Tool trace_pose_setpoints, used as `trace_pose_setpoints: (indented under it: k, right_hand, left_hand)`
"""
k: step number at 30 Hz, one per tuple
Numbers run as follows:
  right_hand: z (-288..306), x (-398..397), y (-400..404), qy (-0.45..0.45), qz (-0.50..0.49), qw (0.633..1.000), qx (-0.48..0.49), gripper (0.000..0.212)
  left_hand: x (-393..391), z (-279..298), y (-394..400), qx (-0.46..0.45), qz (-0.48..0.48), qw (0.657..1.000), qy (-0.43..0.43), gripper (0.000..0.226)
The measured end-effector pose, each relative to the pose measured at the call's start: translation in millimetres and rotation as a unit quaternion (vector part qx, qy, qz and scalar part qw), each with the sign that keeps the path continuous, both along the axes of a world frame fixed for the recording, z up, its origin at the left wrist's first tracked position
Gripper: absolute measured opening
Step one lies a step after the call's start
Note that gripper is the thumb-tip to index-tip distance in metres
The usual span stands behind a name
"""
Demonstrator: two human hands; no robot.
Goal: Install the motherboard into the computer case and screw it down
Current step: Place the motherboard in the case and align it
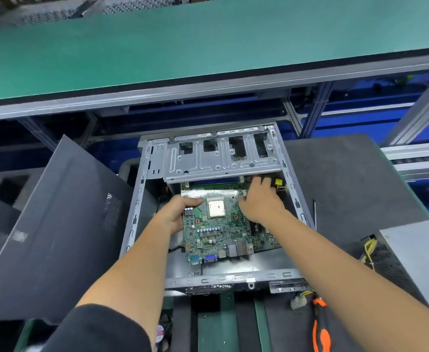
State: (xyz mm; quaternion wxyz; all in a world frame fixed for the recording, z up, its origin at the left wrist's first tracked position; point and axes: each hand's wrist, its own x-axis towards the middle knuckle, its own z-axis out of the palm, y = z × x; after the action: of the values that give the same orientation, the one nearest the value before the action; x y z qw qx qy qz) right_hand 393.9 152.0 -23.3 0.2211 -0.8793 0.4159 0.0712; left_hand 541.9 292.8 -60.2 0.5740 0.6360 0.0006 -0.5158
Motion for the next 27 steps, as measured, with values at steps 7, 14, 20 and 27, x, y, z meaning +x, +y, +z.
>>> trace_pose_setpoints:
  k: [7, 14, 20, 27]
  right_hand:
    - [-8, -2, 4, 0.044, 0.046, 0.998, -0.026, 0.065]
    - [0, 1, 12, -0.037, 0.225, 0.973, -0.021, 0.059]
    - [-3, 1, 19, -0.024, 0.382, 0.924, 0.020, 0.064]
    - [-19, 1, 34, 0.059, 0.485, 0.869, -0.080, 0.085]
  left_hand:
    - [5, -8, -16, 0.055, -0.002, 0.998, -0.029, 0.050]
    - [9, -11, -29, 0.146, -0.014, 0.984, -0.096, 0.064]
    - [12, -1, -32, 0.259, -0.118, 0.917, -0.278, 0.055]
    - [-2, 40, -16, 0.347, -0.340, 0.737, -0.471, 0.018]
